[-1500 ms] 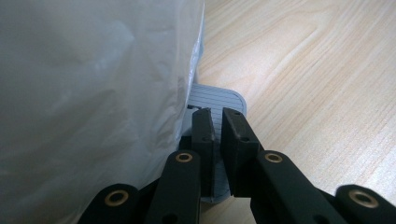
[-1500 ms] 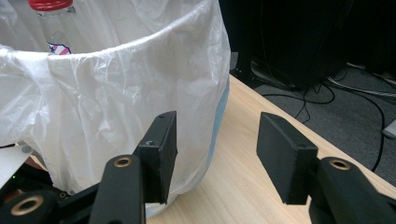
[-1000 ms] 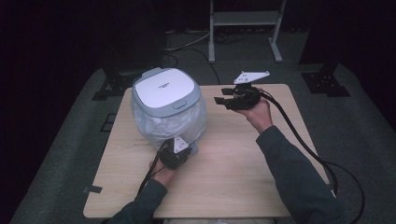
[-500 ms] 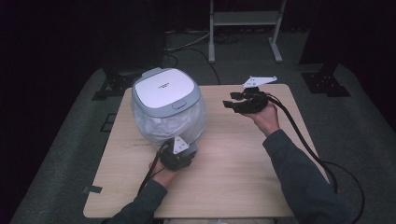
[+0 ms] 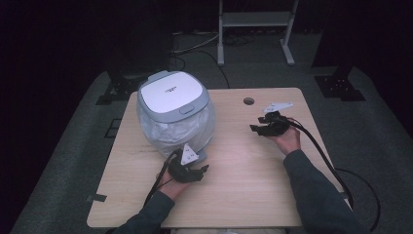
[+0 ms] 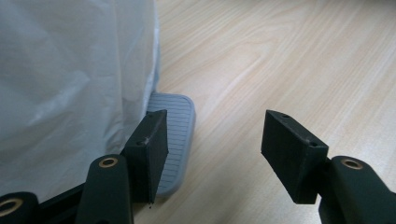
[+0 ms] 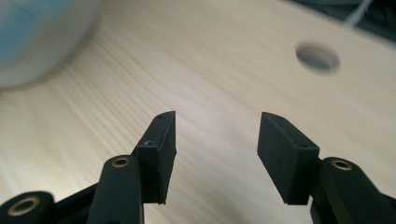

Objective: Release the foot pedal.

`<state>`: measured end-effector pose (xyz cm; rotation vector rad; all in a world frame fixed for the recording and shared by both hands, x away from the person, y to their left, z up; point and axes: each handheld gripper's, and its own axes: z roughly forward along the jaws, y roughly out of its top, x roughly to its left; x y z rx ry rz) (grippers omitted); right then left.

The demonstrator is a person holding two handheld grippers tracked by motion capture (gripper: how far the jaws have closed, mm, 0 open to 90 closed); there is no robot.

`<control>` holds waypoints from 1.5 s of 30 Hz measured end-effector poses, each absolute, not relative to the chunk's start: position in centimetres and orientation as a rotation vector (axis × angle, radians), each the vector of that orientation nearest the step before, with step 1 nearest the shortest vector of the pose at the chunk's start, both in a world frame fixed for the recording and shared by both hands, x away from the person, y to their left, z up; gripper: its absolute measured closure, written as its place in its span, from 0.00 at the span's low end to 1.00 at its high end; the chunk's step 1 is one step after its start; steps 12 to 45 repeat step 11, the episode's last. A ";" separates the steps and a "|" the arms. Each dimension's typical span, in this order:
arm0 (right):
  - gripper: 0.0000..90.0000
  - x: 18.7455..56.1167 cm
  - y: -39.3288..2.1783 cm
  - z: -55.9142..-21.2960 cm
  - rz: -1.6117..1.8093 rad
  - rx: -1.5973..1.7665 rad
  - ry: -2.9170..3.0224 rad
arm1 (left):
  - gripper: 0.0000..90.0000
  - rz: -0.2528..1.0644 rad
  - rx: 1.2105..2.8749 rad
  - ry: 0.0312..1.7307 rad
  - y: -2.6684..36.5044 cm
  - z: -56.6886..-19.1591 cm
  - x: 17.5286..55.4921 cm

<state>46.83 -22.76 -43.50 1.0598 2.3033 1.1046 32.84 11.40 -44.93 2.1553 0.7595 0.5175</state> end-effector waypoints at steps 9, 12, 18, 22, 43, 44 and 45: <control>0.49 47.0 -25.2 -48.0 1.045 1.202 2.293 | 0.43 0.499 2.168 0.749 11.3 -45.2 33.0; 0.48 46.9 -25.2 -48.2 1.041 1.176 2.283 | 0.42 0.502 2.168 0.747 11.2 -45.3 33.0; 0.48 46.9 -25.2 -48.2 1.041 1.176 2.283 | 0.42 0.502 2.168 0.747 11.2 -45.3 33.0; 0.48 46.9 -25.2 -48.2 1.041 1.176 2.283 | 0.42 0.502 2.168 0.747 11.2 -45.3 33.0; 0.48 46.9 -25.2 -48.2 1.041 1.176 2.283 | 0.42 0.502 2.168 0.747 11.2 -45.3 33.0; 0.48 46.9 -25.2 -48.2 1.041 1.176 2.283 | 0.42 0.502 2.168 0.747 11.2 -45.3 33.0; 0.48 46.9 -25.2 -48.2 1.041 1.176 2.283 | 0.42 0.502 2.168 0.747 11.2 -45.3 33.0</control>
